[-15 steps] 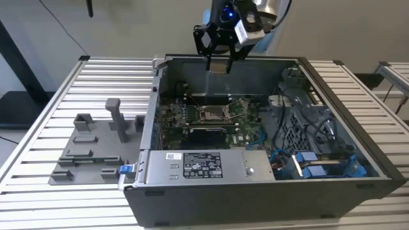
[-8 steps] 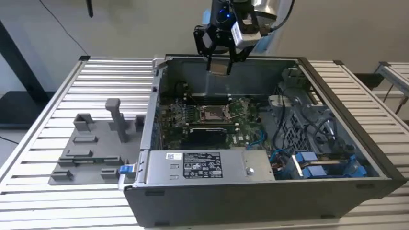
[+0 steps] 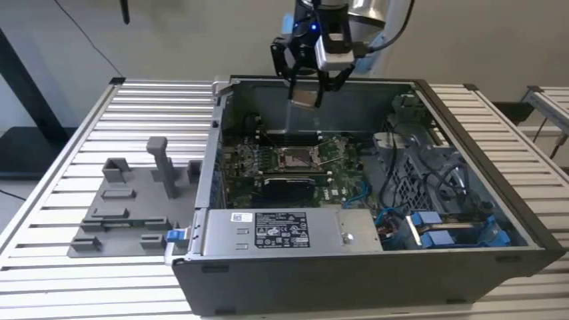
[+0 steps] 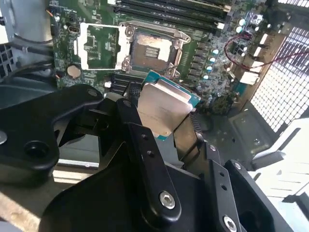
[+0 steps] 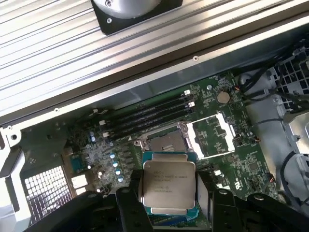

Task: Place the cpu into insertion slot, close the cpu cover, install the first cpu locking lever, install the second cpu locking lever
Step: 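Place the cpu into insertion slot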

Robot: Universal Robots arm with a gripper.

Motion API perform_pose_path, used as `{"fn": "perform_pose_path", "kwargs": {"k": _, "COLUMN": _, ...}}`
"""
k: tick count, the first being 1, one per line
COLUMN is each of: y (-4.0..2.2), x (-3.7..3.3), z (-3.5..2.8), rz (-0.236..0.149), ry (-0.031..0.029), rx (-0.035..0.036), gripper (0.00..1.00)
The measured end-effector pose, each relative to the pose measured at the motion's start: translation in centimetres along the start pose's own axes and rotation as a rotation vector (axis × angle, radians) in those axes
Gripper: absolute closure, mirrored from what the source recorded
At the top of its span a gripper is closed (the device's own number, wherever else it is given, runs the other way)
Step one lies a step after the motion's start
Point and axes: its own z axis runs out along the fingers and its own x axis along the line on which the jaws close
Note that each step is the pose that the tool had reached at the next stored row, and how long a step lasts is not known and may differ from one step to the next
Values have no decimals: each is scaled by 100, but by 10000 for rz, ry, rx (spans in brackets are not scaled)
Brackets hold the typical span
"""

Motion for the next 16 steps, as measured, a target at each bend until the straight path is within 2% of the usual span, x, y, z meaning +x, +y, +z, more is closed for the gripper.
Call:
{"fn": "perform_pose_path", "kwargs": {"k": 5, "y": -4, "x": -3, "z": 43, "rz": 843, "ry": -77, "rx": -72, "gripper": 46}}
{"fn": "perform_pose_path", "kwargs": {"k": 13, "y": -6, "x": -3, "z": 54, "rz": 2184, "ry": -214, "rx": -150, "gripper": 46}}
{"fn": "perform_pose_path", "kwargs": {"k": 16, "y": -8, "x": -5, "z": 79, "rz": 2725, "ry": -270, "rx": -185, "gripper": 46}}
